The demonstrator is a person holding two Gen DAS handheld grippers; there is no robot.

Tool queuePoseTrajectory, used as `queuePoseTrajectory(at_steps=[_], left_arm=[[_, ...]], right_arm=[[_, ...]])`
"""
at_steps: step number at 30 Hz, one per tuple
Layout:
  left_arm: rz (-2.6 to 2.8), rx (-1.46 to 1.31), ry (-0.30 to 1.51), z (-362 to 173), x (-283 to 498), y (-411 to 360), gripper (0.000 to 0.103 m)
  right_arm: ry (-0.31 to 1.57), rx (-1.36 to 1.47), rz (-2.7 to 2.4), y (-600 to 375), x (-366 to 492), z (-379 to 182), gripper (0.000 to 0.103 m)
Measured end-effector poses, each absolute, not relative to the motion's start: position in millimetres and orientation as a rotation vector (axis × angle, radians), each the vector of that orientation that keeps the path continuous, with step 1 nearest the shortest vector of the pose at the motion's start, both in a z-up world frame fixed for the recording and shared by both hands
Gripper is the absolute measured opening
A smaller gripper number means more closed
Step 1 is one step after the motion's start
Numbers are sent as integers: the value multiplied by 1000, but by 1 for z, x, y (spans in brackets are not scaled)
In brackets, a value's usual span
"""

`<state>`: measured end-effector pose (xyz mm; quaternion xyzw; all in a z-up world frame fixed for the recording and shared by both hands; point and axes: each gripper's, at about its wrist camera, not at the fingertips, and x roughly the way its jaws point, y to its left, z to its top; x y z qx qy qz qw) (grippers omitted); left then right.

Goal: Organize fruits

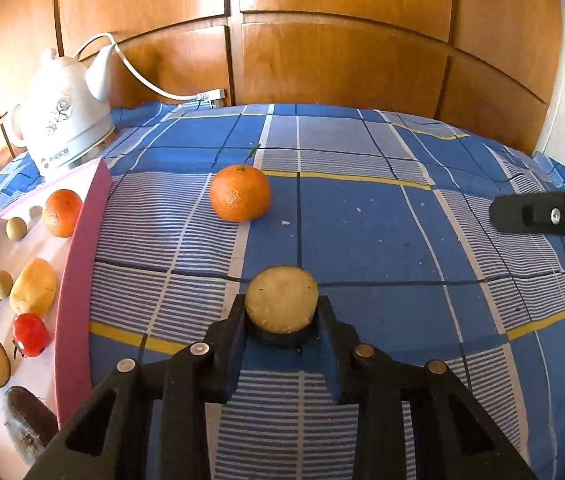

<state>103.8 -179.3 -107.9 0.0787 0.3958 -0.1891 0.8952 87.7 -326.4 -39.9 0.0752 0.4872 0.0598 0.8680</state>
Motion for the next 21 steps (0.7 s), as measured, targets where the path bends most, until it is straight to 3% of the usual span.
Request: queuePoseTrajectory(at_steps=[5,10,21], left_arm=[[-399,151,811,-109,102,-178,33],[-400,148,805,-109,101,-177,33],[-411,128,801,-110,103,-175,33]], right_arm=[[1048,168,234,-308,102,-37,36],[1038,160,316,-287,146,-32,56],[1153,-2,376,-235,225,-67,63]])
